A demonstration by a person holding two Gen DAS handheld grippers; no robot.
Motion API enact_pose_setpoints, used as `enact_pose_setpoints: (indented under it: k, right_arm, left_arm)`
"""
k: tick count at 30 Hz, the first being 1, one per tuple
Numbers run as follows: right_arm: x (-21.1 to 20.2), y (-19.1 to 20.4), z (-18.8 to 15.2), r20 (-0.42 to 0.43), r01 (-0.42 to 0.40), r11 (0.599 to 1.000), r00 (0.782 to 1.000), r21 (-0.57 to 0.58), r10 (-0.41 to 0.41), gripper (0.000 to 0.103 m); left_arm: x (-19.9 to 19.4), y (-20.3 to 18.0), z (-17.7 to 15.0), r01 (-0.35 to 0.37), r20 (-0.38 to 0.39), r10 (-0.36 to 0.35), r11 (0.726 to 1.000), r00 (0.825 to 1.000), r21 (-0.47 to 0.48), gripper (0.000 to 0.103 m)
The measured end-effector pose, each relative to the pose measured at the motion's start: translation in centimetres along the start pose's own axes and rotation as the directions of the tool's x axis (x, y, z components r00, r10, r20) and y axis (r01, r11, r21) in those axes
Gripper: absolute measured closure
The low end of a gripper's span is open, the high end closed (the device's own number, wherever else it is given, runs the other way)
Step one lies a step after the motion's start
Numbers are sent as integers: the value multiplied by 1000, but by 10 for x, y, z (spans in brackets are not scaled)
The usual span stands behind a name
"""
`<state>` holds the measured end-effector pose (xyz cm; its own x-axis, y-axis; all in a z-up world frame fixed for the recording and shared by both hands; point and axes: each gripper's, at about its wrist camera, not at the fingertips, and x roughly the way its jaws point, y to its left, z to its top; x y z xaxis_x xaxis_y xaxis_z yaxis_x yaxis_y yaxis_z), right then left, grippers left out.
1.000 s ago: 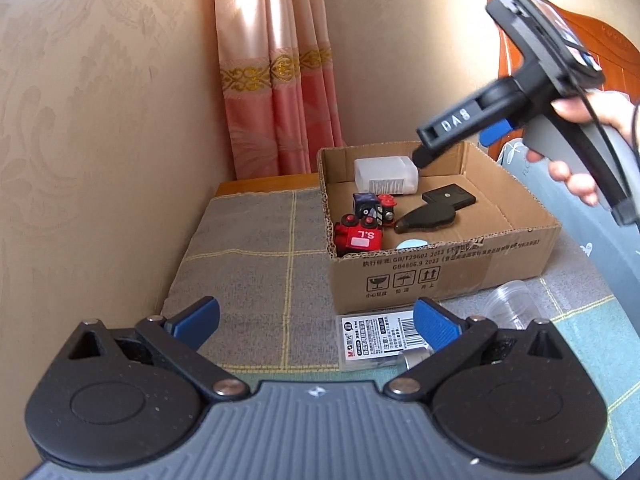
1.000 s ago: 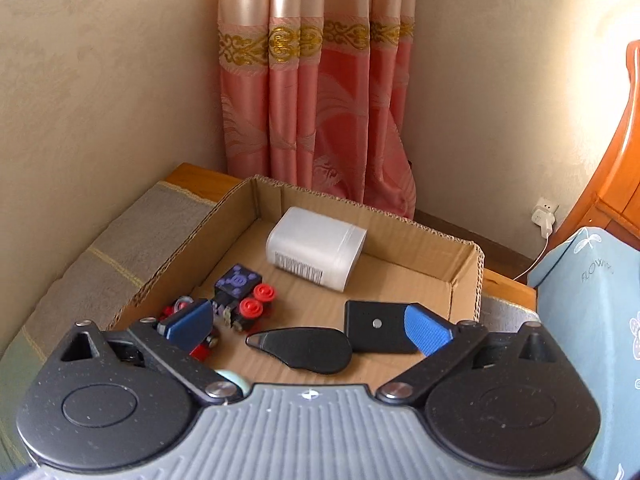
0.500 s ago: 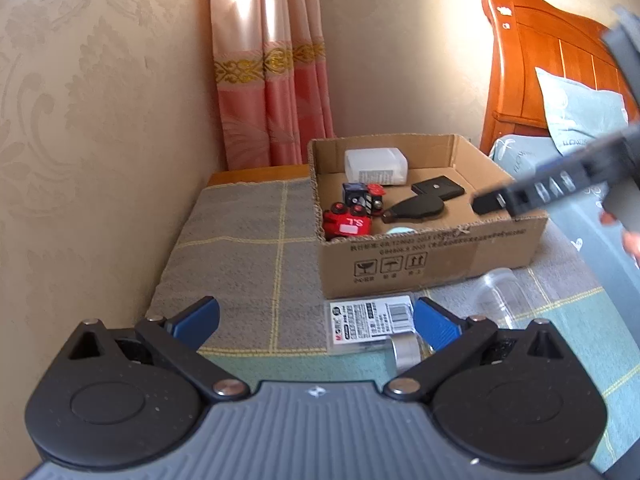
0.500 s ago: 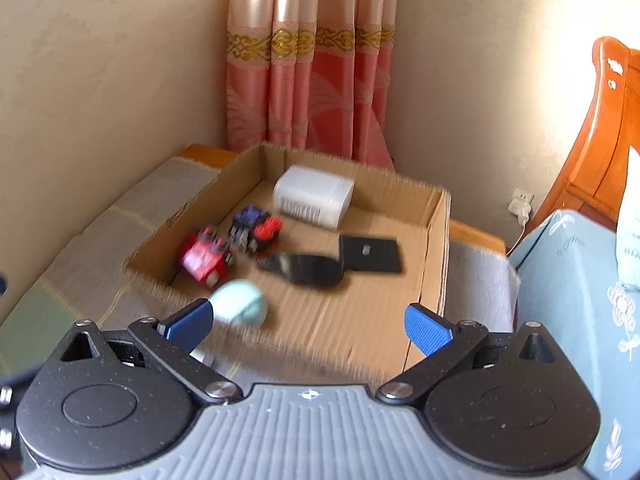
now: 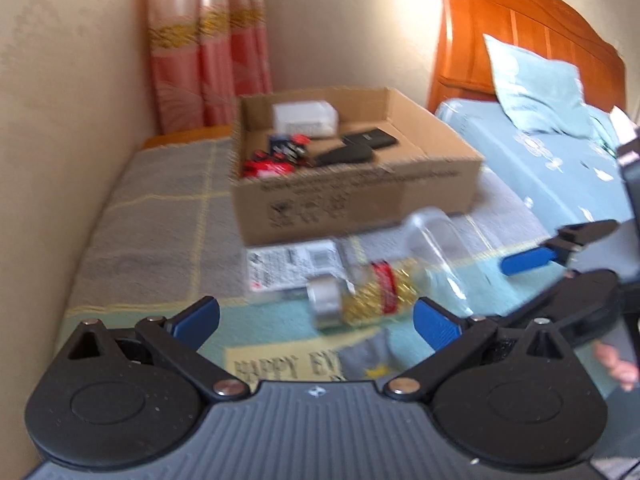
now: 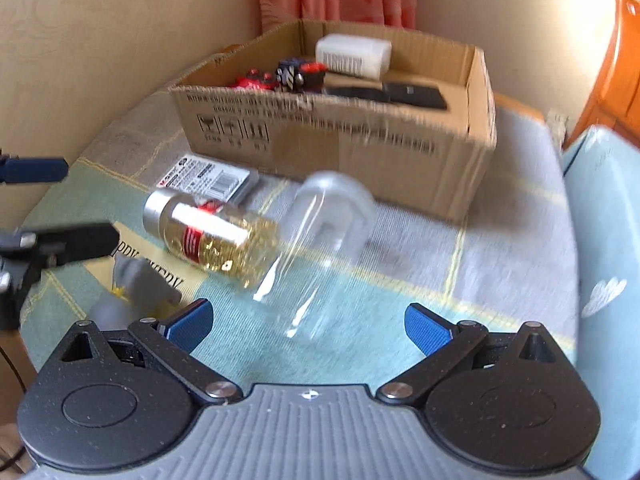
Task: Organize rigid objects
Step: 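Reach the left tool to the grey cat figurine while the right tool moves toward the clear jar, then close the left tool on the grey cat figurine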
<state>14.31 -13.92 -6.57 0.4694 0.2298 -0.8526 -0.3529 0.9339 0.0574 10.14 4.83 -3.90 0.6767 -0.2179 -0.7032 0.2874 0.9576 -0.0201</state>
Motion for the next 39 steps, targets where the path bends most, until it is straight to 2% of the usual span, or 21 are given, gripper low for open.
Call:
enact_pose_setpoints:
  k: [4,9,15,20,23,26,30,39]
  right_arm:
    - [7,-6,-7,9,11,999,1000,42,-11,0]
    - [6,-20,-13,13,43,997,999,63,-44,0]
    - [1,-41,-22,15,88,992,996,88,-90,0]
    - [0,-66,-23,18,130,980,991,152,-134,0]
    - [-2,-75,-22,18,136,975,990,178,-142,0]
    - [-2,-79,-23,22,133,974,990,181,-139,0]
    - [-1,-76,-23,19,136,978,990,156,-141,0]
    - [0,-84,-14,19,163,972,986,171,-168,0]
  left_arm:
    - [5,-9,-10,10,-41,-9,1000,999,23,1]
    - [7,-14,-20,64,-88,-61,997,994,35,1]
    - [5,-22,-30,108,-128,-95,989,987,102,1]
    - [2,-22,-36,144,-167,-118,977,979,154,1]
    - [1,-20,-42,152,-195,-114,969,974,193,1]
    - [3,-13,-49,124,-219,-74,967,973,224,1]
    - [7,-4,-47,90,-219,-39,970,975,226,1]
    - [18,-11,-29,143,-203,-82,941,976,307,1]
